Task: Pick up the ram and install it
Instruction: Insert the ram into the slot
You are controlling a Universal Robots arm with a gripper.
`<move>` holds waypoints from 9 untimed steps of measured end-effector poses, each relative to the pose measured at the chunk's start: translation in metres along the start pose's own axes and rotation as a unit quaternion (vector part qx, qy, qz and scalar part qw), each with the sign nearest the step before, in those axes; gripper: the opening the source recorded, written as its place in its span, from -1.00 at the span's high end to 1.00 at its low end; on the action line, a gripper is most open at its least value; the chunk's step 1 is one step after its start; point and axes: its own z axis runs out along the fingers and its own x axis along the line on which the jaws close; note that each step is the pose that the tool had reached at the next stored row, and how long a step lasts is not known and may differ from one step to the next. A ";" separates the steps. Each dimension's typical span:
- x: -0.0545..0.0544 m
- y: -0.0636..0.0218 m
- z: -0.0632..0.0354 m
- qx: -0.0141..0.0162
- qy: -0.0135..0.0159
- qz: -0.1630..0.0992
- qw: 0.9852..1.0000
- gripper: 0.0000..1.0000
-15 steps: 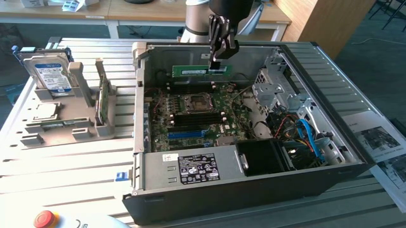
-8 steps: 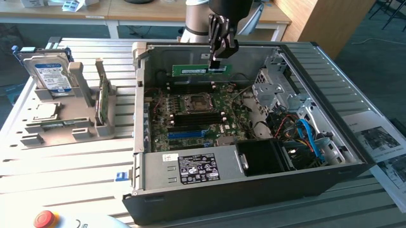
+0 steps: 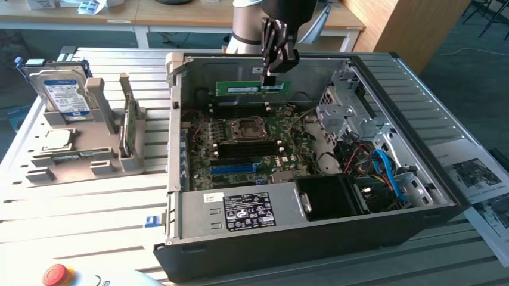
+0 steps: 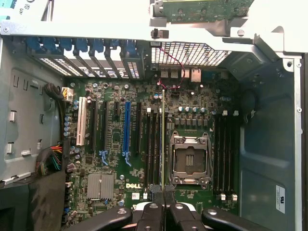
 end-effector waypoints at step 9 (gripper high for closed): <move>0.000 -0.0007 0.0100 0.000 0.000 0.000 1.000 0.76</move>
